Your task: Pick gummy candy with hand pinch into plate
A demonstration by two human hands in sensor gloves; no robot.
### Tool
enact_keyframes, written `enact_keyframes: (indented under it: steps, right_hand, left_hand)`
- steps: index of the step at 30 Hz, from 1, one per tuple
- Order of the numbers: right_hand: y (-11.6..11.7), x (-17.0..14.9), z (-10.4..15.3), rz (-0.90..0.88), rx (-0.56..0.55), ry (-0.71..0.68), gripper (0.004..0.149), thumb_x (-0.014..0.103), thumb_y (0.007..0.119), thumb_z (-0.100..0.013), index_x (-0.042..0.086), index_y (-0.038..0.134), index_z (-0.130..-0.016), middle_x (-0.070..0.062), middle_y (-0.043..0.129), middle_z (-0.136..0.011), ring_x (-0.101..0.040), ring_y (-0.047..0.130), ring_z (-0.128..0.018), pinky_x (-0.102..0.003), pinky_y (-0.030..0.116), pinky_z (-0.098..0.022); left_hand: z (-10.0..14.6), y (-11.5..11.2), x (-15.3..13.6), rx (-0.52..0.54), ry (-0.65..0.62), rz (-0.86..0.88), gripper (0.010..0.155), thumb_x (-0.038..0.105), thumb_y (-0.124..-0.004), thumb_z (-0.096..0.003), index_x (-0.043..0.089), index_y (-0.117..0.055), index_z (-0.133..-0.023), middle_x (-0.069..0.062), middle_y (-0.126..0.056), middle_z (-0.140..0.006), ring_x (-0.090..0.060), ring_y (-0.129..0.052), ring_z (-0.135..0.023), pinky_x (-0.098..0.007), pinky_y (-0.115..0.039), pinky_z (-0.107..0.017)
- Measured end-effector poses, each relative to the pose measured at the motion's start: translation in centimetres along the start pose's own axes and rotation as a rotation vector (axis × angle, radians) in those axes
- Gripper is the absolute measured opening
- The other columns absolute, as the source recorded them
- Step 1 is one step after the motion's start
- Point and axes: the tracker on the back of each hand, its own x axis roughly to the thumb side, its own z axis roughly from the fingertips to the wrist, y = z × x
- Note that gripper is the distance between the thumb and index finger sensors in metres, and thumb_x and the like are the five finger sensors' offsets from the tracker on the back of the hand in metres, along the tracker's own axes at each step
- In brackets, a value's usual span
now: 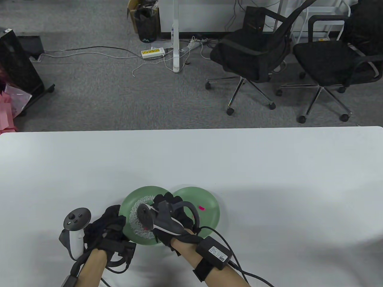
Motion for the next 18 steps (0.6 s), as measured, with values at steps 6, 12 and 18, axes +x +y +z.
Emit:
enact_keyframes:
  steps: [6,12,18]
  right_hand:
    - [-1.0,-5.7,-1.3,-0.049,-0.024,0.158,0.042,0.045,0.089,-0.031,0.022,0.095,-0.067,0.002,0.089,-0.077,-0.028,0.087,-0.070,-0.053,0.071,-0.063]
    - [2.6,-9.8,-1.9,0.015,0.088,0.253,0.042,0.044,0.090,-0.032,0.023,0.096,-0.067,0.002,0.089,-0.077,-0.028,0.087,-0.070,-0.053,0.071,-0.062]
    - [5.3,-9.6,-2.2,0.067,0.176,0.239,0.041,0.044,0.090,-0.031,0.023,0.097,-0.067,0.003,0.090,-0.077,-0.028,0.087,-0.070,-0.053,0.071,-0.062]
  left_hand:
    - [-0.1,0.3,-0.2,0.012,0.012,0.016,0.056,0.029,-0.080,-0.0420,0.023,-0.075,-0.097,-0.002,-0.100,-0.077,-0.030,-0.109,-0.022,-0.031,-0.093,-0.015]
    - [-0.3,0.5,-0.2,0.021,0.014,0.012,0.056,0.029,-0.080,-0.0420,0.023,-0.075,-0.097,-0.002,-0.100,-0.077,-0.030,-0.109,-0.022,-0.031,-0.093,-0.015]
    - [-0.8,0.6,-0.6,0.017,0.015,0.013,0.055,0.029,-0.080,-0.0420,0.023,-0.075,-0.097,-0.002,-0.100,-0.077,-0.030,-0.109,-0.022,-0.031,-0.092,-0.015]
